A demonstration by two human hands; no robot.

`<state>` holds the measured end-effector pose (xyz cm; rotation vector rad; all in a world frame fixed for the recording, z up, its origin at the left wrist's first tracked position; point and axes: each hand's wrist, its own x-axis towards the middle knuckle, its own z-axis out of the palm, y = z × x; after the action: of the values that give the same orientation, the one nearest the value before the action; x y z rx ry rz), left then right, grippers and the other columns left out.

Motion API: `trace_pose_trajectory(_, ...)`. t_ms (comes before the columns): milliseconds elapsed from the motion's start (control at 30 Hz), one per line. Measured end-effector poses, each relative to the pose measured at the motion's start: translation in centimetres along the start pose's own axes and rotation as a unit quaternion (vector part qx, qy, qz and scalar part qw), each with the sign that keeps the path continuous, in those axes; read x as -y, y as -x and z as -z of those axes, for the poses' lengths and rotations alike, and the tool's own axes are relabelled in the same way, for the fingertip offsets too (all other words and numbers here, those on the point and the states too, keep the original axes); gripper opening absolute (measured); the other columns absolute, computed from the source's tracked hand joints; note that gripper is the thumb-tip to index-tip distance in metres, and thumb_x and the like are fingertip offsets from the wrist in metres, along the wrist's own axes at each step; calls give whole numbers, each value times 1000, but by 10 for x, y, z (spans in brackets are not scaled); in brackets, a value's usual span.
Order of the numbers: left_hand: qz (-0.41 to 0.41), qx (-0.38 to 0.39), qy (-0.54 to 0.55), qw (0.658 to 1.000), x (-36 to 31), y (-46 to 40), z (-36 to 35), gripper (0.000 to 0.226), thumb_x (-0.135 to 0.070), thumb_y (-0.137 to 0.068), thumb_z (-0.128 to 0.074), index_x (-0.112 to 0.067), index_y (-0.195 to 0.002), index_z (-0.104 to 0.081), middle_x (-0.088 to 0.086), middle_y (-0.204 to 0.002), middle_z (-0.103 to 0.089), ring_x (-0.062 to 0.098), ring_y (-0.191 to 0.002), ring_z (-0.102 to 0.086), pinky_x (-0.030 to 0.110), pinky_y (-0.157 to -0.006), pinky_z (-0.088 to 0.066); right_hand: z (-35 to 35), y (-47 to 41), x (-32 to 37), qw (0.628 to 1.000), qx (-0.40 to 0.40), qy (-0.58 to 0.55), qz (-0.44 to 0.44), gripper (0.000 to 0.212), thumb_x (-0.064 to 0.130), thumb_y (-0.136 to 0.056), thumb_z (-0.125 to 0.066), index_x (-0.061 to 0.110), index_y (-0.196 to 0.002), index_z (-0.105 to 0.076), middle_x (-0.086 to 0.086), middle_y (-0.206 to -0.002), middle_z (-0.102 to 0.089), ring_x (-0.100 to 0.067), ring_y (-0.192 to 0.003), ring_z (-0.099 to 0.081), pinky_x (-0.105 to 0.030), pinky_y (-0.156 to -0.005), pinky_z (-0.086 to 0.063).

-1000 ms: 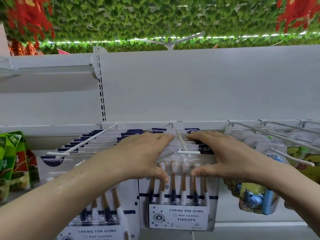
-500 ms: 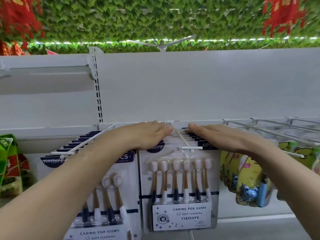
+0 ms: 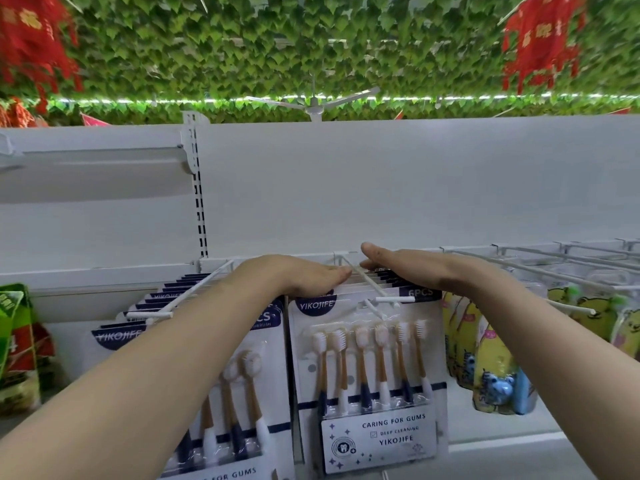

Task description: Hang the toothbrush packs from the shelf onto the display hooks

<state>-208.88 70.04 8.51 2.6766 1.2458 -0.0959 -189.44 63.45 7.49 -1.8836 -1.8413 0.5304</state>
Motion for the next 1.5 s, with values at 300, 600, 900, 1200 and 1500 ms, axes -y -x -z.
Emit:
trace_pose_trajectory(300,-50,-126,9,991,-1,33,-4,61,-65,-99,-17,-40,-155,-23,-11,-162,-24,15,-149,-23,39,-123,-15,-11,53,-8,984,-156,38,75,66,71,-96,-24,36,-145,-50,18,-149,-48,-7,-138,-44,-28,-112,-32)
trace_pose_trajectory(600,-104,-151,-68,981,-13,70,-25,54,-53,-102,-35,-37,-153,-27,-7,-159,-32,17,-143,-35,38,-116,-30,-27,71,-13,957,-153,183,166,64,66,-89,-41,36,-144,-50,16,-138,-59,6,-116,-52,-3,-83,-34)
trace_pose_trajectory(900,-113,-255,-42,959,-5,69,-33,39,-50,-96,-54,-52,-134,-51,-12,-134,-62,15,-121,-57,37,-98,-48,-31,80,-12,954,-219,128,159,40,42,-91,-67,44,-131,-61,18,-121,-69,0,-105,-63,-17,-85,-47)
trace_pose_trajectory(1200,-134,-270,-21,953,-8,88,-31,40,-30,-95,-62,-49,-130,-57,-13,-134,-61,11,-123,-52,27,-97,-42,-28,94,-4,954,-229,134,141,32,36,-90,-70,46,-121,-67,19,-98,-72,9,-87,-61,-4,-70,-44)
trace_pose_trajectory(1500,-152,-237,35,959,-1,94,-26,36,-30,-93,-65,-51,-122,-62,-18,-130,-63,6,-122,-55,29,-105,-42,-33,104,-1,951,-215,168,147,46,44,-92,-66,49,-136,-54,27,-104,-62,23,-80,-48,3,-69,-37)
